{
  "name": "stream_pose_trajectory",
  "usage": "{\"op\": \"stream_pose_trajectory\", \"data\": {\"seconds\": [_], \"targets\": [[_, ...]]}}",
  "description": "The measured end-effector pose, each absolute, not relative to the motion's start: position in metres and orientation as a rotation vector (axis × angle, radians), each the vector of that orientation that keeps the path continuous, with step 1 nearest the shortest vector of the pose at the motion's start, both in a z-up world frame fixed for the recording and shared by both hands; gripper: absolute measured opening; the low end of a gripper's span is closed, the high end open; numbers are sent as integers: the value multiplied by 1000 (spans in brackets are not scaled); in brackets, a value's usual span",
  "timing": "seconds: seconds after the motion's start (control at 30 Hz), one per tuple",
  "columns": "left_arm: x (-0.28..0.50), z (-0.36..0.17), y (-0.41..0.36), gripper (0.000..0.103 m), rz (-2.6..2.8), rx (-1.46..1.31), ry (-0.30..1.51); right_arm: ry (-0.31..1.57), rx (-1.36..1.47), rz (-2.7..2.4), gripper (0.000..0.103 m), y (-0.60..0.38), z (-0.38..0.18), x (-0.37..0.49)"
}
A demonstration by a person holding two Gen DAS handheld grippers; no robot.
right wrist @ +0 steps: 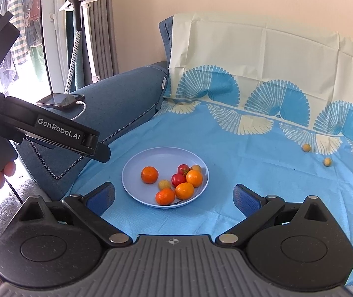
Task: Organize fruits
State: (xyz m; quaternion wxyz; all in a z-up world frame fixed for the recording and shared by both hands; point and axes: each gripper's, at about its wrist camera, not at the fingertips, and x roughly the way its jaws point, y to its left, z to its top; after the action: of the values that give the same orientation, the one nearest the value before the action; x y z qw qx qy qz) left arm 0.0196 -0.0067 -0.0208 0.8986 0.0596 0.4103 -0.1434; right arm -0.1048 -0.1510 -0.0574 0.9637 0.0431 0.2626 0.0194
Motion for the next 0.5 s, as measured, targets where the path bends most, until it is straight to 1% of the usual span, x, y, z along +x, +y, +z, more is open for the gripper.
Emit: {"op": "stream_pose_trajectory", "data": {"seconds": [0.5], "targets": [[31,-25,-36,103,-320,158,867,551,172,-14,102,-182,-69,-99]]}}
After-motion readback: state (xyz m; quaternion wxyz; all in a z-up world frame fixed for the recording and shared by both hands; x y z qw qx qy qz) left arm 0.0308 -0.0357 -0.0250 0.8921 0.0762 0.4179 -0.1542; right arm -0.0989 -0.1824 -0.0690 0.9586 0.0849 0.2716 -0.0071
